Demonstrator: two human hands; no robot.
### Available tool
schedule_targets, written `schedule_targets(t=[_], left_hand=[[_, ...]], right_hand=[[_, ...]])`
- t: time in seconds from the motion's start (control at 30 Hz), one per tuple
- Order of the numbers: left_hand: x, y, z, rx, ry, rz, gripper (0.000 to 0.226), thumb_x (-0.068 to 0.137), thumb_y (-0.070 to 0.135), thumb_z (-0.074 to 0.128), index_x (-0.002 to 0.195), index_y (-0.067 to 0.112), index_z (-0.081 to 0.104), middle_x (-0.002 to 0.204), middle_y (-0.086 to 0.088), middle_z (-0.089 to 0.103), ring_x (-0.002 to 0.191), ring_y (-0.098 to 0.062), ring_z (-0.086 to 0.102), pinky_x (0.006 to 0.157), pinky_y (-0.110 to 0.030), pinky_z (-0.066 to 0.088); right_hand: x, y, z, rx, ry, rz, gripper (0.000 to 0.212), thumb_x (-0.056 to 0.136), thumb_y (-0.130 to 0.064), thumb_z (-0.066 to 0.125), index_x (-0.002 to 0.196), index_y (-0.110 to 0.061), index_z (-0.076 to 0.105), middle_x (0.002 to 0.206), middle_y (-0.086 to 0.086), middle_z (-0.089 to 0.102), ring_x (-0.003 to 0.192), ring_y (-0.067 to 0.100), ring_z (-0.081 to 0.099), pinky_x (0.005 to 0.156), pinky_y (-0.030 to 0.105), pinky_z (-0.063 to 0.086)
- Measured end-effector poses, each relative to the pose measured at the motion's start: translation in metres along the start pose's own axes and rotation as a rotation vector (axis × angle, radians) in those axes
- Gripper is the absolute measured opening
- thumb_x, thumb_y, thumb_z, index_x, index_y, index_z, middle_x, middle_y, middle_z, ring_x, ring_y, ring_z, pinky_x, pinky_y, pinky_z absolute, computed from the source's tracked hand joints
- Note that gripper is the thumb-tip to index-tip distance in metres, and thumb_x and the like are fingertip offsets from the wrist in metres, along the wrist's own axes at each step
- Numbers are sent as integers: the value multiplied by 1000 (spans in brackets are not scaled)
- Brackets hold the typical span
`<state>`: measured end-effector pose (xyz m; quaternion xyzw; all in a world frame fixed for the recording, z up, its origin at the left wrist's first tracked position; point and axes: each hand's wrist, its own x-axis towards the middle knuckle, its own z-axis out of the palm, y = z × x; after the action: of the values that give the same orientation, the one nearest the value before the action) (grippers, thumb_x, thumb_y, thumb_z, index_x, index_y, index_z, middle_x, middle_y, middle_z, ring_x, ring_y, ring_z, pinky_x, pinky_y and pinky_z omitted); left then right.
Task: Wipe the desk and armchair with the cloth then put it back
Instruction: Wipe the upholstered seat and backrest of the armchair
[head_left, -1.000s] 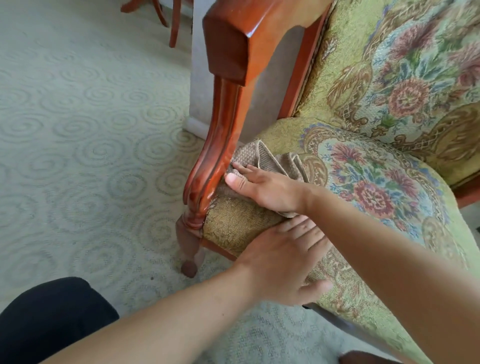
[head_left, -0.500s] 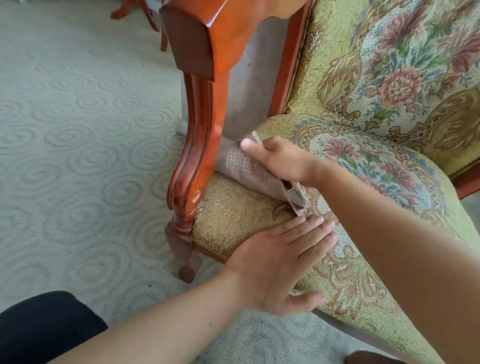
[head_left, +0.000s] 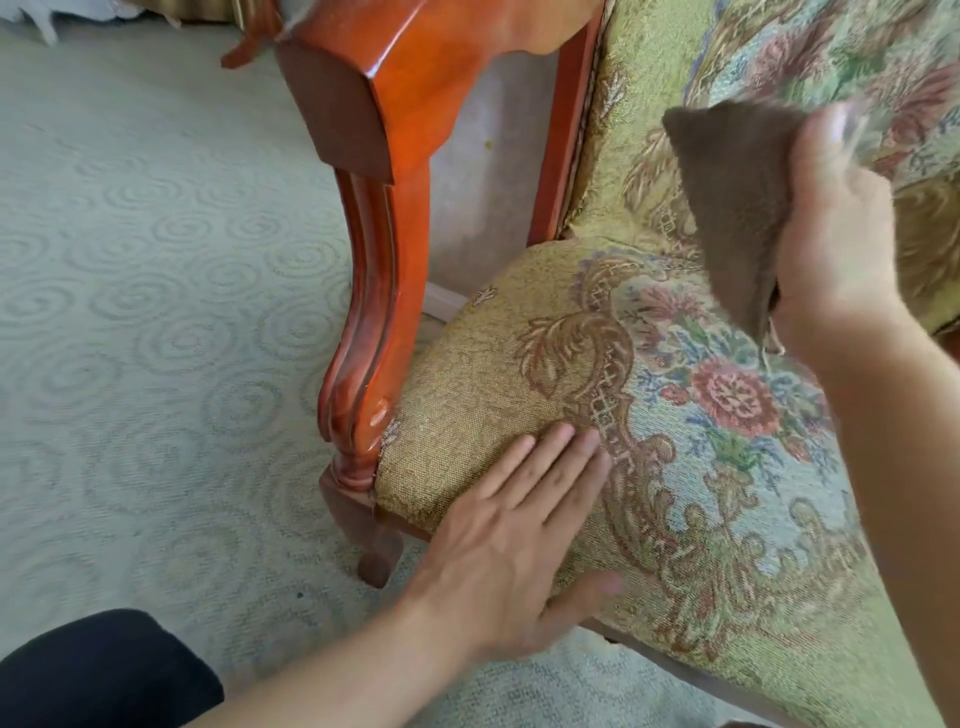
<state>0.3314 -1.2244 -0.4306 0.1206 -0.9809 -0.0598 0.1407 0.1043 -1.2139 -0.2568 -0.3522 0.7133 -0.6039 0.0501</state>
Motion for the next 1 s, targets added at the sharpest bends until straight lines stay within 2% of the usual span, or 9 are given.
schedule_targets(t=[0.1,0.17,0.23,0.27,0.3,0.37,0.47,0.6,1.0], left_hand=[[-34,-10,-1,6,22,-98,77,102,59,24,159,8,12,168,-6,4,155,-22,3,121,-44,15],[-57,-18,-2,4,28,-148,78,100,59,29,157,7,19,167,-7,12,154,-23,11,119,-45,20],[-77,-28,-4,12,22,-200,77,100,59,29,156,6,24,166,-7,16,153,-24,16,116,-45,24],[-83,-31,-6,15,18,-231,77,100,59,29,156,6,24,166,-8,17,153,-24,17,116,-44,25],[-89,-36,-7,21,14,-263,78,100,59,28,156,5,24,166,-9,16,153,-24,18,115,-43,26],[-94,-39,-8,26,5,-310,79,100,59,26,156,4,21,166,-10,14,153,-22,16,116,-41,25],[-94,-37,-9,15,4,-331,80,101,60,24,156,2,20,166,-13,13,153,-22,15,116,-40,26],[-90,-32,-8,14,28,-363,80,102,60,23,155,1,20,165,-14,14,153,-23,15,116,-39,25],[-86,-30,-2,13,66,-374,82,102,62,19,155,-1,19,165,-18,13,154,-23,9,122,-37,18]], right_hand=[[-21,20,30,-277,-117,-101,58,98,-63,33,59,-24,51,51,-10,46,41,4,36,49,27,31],[-41,38,58,-452,-260,-71,60,101,-58,33,57,-19,42,54,-5,48,46,4,44,54,30,30],[-60,55,82,-622,-466,-43,60,103,-56,30,67,-15,56,80,6,67,87,21,59,75,35,41],[-66,62,91,-758,-576,-93,61,103,-55,26,89,-12,67,113,10,69,118,25,50,99,37,36],[-70,67,98,-864,-669,-167,63,104,-54,21,118,-13,67,142,6,56,140,26,33,116,38,20],[-77,66,105,-868,-773,-245,70,100,-59,13,148,-20,45,160,-3,33,152,23,12,123,38,2],[-88,66,106,-834,-831,-322,86,88,-68,1,154,-23,34,162,-4,25,153,20,6,124,35,-2],[-103,61,101,-867,-898,-423,77,90,-64,1,154,-32,29,163,-3,19,153,22,5,123,33,-4],[-129,56,93,-858,-973,-482,70,95,-61,5,155,-33,26,163,-6,18,152,18,5,124,35,2]])
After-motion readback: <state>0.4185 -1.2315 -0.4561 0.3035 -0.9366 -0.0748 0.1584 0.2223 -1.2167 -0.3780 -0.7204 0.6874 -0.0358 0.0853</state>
